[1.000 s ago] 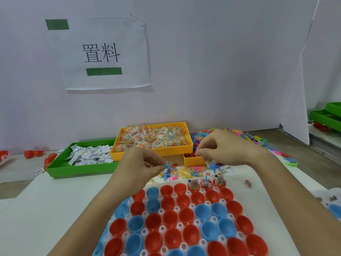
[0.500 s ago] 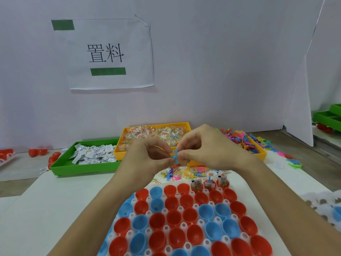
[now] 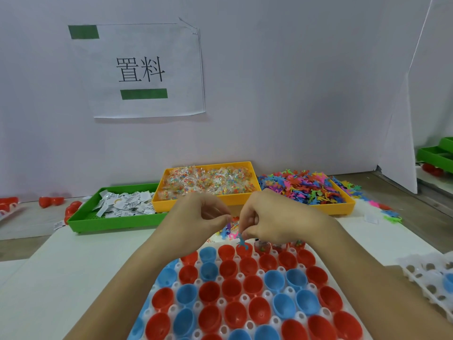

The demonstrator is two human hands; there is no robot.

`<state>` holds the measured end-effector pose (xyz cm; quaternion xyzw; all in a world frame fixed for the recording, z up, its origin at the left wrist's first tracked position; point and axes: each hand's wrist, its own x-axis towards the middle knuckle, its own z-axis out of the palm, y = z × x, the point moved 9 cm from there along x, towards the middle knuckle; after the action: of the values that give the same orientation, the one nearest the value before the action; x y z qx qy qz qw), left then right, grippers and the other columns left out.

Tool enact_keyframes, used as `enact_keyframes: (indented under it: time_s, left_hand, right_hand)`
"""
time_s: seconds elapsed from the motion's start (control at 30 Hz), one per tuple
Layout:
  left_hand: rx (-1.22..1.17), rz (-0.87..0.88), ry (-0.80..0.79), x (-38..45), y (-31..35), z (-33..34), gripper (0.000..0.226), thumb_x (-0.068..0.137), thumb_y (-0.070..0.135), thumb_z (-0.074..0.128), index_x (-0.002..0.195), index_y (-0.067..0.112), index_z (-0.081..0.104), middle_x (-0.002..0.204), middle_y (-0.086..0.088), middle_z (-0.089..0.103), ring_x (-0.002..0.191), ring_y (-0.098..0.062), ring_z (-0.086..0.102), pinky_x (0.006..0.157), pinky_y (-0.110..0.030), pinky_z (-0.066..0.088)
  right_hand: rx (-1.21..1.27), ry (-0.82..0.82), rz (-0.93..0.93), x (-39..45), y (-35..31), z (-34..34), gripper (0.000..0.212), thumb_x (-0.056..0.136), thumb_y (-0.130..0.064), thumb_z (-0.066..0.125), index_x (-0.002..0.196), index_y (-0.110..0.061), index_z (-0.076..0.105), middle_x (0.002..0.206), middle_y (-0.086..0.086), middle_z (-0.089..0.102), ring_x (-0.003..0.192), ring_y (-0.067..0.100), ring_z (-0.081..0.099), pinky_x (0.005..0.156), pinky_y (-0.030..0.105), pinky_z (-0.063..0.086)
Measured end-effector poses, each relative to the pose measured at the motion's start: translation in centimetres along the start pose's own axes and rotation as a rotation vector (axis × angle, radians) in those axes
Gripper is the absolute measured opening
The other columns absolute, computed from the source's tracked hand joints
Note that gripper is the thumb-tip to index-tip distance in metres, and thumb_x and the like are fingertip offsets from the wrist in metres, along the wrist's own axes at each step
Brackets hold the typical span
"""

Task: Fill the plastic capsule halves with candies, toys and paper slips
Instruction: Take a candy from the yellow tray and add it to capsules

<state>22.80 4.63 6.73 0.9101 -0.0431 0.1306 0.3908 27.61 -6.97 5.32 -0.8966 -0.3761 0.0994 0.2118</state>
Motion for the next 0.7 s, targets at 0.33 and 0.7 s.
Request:
enact_keyframes:
  time_s: [0.33,0.7]
  left_hand:
    - [0.016,0.007,-0.012,0.1,-0.2,0.1,0.005,0.088,0.020,0.072,0.087,0.023,0.075,0.079,0.009,0.074,0.076,-0.002,0.069,0.074,-0.025,0.059]
    - [0.251,-0.011,-0.116,-0.1,-1.5,0.3,0.012,0.094,0.018,0.064,0.095,0.023,0.075,0.092,0.012,0.072,0.086,0.002,0.065,0.082,-0.019,0.053]
  right_hand:
    - [-0.090,0.002,0.051,0.3,0.5,0.9,0.010,0.089,-0.018,0.074,0.096,-0.022,0.079,0.079,-0.014,0.060,0.075,0.005,0.063,0.062,0.020,0.050]
    - [0.006,0.182,0.099,-0.8,4.9,-4.8,0.011,0.092,-0.028,0.069,0.087,-0.030,0.078,0.087,-0.016,0.074,0.079,-0.004,0.066,0.077,0.024,0.054]
